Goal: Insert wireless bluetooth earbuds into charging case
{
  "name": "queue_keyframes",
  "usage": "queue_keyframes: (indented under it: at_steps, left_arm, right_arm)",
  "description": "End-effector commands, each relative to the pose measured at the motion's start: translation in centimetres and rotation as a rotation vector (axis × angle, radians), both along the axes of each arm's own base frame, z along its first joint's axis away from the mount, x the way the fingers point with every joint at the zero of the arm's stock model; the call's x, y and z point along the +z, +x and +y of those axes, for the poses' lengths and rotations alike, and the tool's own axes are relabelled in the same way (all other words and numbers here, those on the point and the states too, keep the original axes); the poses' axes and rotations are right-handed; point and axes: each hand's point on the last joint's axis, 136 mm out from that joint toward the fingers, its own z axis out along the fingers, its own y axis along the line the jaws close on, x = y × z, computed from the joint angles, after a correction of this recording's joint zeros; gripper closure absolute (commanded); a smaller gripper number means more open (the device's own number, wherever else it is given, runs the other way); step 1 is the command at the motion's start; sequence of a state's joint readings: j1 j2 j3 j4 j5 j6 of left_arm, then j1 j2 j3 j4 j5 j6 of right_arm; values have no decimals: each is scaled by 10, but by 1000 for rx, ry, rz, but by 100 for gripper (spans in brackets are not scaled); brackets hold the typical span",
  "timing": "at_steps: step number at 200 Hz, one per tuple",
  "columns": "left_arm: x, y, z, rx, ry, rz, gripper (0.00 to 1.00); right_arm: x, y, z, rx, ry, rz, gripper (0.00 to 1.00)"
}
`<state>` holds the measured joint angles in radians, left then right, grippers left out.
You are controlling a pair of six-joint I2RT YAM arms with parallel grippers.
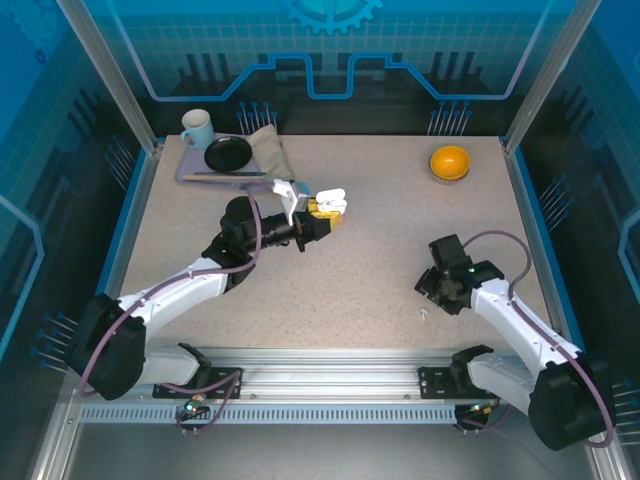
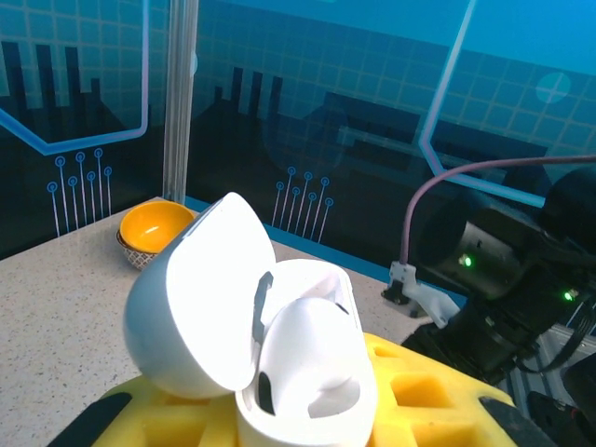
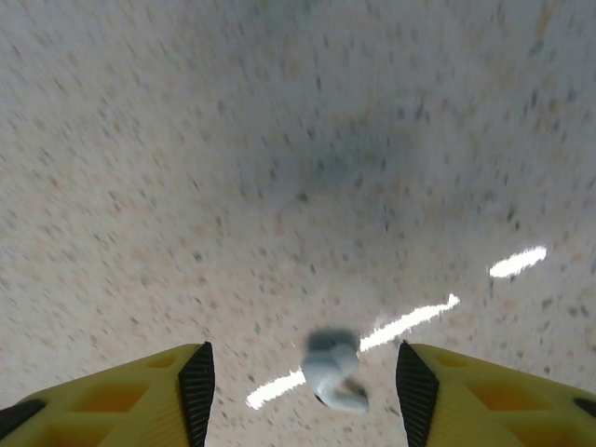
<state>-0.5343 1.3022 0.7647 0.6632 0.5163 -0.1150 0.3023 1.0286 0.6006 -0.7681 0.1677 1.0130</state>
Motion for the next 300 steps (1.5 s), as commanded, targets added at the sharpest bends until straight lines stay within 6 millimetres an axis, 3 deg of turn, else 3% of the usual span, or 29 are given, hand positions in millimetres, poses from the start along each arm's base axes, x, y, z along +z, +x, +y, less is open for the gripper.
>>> queue_keyframes:
  at_steps: [1,29,65,85,103,116,155,192,218,257,300]
  left_arm:
    - [13,-8,3,4,-29,-34,100]
    - [14,-10,4,6,-31,-39,100]
    - [16,-10,5,14,-34,-42,100]
    - [16,-10,5,20,-33,-42,100]
    - [16,-10,5,21,-31,-43,100]
    - [16,-9,6,26,-30,-44,100]
    - [16,-8,5,27,-37,-40,100]
    - [15,-9,4,24,-36,-42,100]
    - [16,-10,5,25,-27,-51,100]
    - [15,-10,5,27,-23,-55,100]
    - [16,-9,5,27,-25,-56,100]
  right_arm:
    - [-14,-20,6,-22,8,58,42]
    - [-27,-23,16,15,-6,82,42]
    - [-35,-9,41,91,-15,105,43]
    - [-25,12,68,164,1,64,45]
    - [-1,36,91,256,-13,-27,46]
    - [18,47,96,287,-60,-66,47]
    - [32,46,70,192,-194,-30,47]
    - [22,29,44,50,-238,19,45]
    - [4,7,29,35,-257,84,45]
    - [-9,-10,27,15,-210,114,44]
    - [-22,-6,40,24,-166,142,45]
